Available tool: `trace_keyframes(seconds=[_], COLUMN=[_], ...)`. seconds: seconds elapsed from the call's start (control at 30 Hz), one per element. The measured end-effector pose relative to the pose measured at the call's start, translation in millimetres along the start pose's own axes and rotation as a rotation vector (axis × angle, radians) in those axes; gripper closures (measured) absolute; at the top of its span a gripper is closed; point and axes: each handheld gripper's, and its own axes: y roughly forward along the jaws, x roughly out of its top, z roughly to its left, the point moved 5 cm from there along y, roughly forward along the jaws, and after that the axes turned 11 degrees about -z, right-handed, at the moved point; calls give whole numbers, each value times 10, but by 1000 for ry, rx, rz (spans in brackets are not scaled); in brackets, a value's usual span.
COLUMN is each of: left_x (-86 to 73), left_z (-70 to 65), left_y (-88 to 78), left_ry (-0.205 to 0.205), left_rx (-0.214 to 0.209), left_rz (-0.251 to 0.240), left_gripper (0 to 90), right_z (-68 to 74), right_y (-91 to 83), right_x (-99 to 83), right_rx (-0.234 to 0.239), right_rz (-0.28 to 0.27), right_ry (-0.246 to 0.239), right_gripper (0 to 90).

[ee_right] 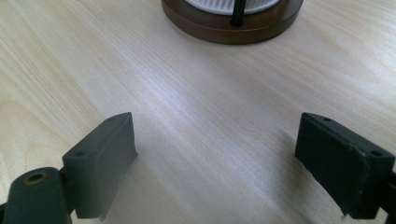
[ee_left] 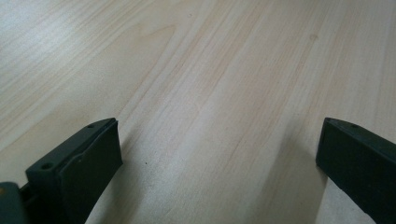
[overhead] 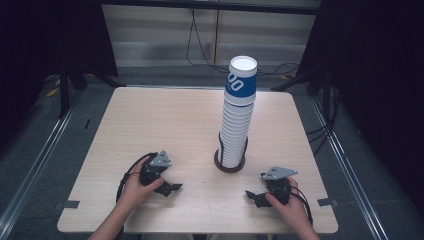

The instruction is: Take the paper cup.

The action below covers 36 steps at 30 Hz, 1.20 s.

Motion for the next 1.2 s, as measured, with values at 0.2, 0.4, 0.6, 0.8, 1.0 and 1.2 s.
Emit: trace_keyframes(seconds=[0.2,0.4,0.6,0.8,1.0,1.2], left_x=[-1,-2,45,114,325,562], left_z=[0,-12,-25,-11,-6,-68], left_y=[1,-3,-87,-143,-192,-223], left_ry=[-1,-14,-92,-138,-179,-151], left_rx=[3,7,38,22,-12,-44], left_rz=[-1,-1,39,54,-9,-39], left_gripper=[0,0,90,172,164,163], right_z=[0,1,18,-3,-49,-115], right_y=[0,0,-61,-215,-360,-442], right_x=[0,0,6,206,516,813], right_rx=[0,0,40,56,65,76], right_rz=[0,-1,50,-6,-55,-88], right_ry=[0,-1,-14,59,44,61], right_gripper=[115,117,141,138,138,138])
